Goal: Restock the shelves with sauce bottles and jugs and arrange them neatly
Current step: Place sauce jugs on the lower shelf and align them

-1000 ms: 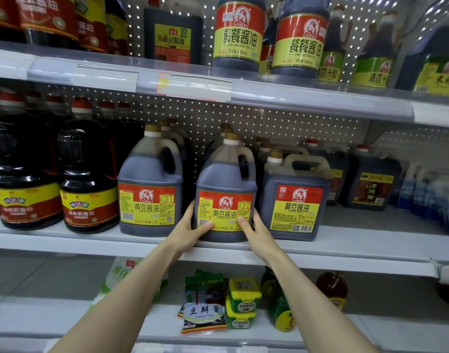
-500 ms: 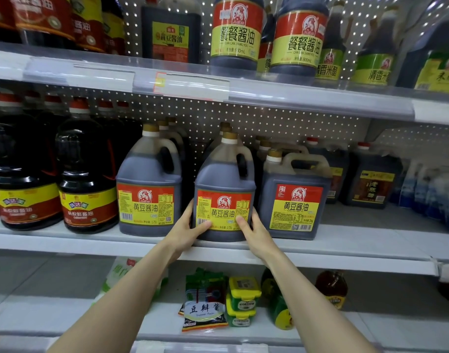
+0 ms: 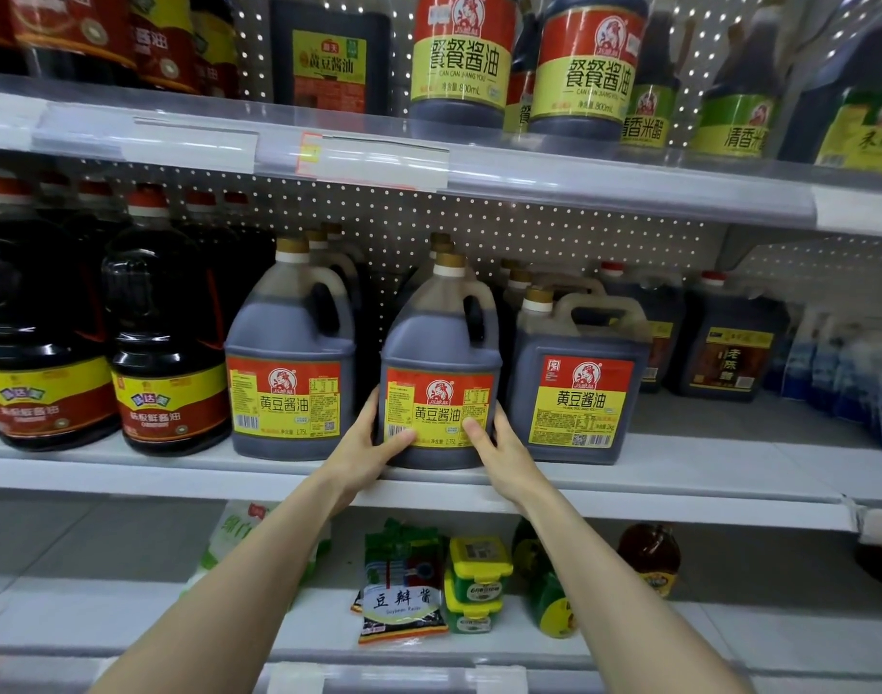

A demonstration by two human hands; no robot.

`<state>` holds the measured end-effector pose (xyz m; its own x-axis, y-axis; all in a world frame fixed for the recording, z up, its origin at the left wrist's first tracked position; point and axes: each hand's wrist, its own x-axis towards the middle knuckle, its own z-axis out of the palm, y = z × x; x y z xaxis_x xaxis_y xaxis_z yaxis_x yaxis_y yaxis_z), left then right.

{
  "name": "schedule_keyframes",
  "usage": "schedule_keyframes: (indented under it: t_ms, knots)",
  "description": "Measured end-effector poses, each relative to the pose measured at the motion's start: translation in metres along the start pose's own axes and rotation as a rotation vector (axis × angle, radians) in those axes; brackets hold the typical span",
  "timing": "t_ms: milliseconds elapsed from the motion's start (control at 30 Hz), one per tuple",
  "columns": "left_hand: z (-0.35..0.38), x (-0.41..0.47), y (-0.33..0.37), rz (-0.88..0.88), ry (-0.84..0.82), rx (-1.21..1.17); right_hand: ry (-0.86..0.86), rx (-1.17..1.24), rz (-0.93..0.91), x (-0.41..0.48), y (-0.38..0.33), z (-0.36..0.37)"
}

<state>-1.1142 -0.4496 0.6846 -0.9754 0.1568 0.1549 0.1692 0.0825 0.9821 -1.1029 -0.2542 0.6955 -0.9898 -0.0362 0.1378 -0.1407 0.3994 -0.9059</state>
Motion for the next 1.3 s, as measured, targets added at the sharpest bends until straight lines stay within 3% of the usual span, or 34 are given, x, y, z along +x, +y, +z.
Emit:
schedule_keyframes:
  t_ms: [833, 1300]
  knots:
    - [-0.001, -0.003, 0.005, 0.006, 0.024, 0.025, -0.004, 0.029, 0.016, 0.002, -0.005, 0.000]
    - [-0.004, -0.027, 0.041, -0.099, 0.059, 0.113, 0.088, 0.170, 0.121, -0.029, -0.041, -0.013]
